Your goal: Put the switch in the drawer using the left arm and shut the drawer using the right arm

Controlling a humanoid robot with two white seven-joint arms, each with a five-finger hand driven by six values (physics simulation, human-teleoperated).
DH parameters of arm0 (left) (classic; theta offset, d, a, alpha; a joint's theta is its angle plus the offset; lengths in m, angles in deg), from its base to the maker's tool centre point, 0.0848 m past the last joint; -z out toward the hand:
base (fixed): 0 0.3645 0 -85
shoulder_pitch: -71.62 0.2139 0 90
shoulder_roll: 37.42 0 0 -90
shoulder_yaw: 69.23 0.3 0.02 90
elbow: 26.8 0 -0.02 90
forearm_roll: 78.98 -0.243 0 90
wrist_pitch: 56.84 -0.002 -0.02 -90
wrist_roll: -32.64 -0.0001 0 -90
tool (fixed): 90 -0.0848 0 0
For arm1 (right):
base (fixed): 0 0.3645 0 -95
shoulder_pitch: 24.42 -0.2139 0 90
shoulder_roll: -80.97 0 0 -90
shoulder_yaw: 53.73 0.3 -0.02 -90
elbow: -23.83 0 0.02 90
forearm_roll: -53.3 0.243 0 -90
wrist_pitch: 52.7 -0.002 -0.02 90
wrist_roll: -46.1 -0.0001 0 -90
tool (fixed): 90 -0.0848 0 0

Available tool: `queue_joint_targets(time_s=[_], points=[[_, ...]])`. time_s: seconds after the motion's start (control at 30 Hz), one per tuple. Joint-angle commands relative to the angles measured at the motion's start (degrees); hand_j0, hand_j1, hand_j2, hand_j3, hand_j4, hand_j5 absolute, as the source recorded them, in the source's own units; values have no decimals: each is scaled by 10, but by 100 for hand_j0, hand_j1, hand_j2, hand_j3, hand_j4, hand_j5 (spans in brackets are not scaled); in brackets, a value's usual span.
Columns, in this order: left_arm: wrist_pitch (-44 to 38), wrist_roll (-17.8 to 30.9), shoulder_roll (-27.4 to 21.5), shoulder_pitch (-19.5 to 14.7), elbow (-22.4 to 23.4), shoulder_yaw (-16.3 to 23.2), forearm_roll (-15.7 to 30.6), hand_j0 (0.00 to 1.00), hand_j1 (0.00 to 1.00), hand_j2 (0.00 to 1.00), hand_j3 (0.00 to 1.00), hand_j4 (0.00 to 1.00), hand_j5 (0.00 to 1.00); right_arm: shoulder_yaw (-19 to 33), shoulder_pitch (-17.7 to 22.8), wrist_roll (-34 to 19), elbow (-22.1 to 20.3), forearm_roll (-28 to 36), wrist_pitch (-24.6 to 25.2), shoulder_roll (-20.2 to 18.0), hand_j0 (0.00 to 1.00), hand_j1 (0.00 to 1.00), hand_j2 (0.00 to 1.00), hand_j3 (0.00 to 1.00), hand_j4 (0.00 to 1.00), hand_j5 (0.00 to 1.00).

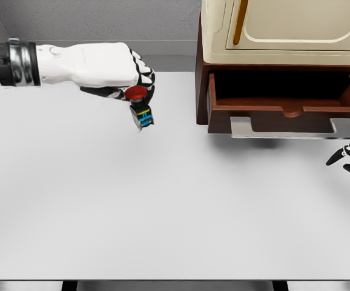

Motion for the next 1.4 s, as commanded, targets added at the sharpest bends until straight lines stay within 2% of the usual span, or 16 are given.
queue_joint_targets(time_s=[0.0,0.37,0.67,0.8,0.9,1.07,1.17,1.23,1.37], points=[[-2,0,18,-4,-3,-1,7,35,35,35,35,35,35,0,0,0,0,12,2,-1,53,53,53,53,53,53],[-2,0,75,-54,1,0,5,35,35,35,35,35,35,6,0,0,0,19,2,-2,53,53,53,53,53,53],[-2,0,137,-64,20,0,1,35,35,35,35,35,35,6,1,0,0,19,2,-3,53,53,53,53,53,53],[-2,0,198,-75,78,1,-1,35,35,35,35,35,35,7,1,0,0,27,2,-4,53,53,53,53,53,53],[-2,0,242,-77,90,1,-40,35,35,35,35,35,35,7,1,0,0,27,2,-4,53,53,53,53,53,53],[-2,0,303,-80,132,1,-42,35,35,35,35,35,35,9,2,0,1,28,2,-4,53,53,53,53,53,53],[-2,0,344,-89,194,1,-42,35,35,35,35,35,35,11,2,0,0,28,2,-5,53,53,53,53,53,53],[-2,0,359,-94,211,1,-45,35,35,35,35,35,35,12,3,0,0,28,2,-6,53,53,53,53,53,53],[-2,0,362,-105,216,-6,-48,35,35,35,35,35,35,12,2,0,0,28,2,-6,53,53,53,53,53,53]])
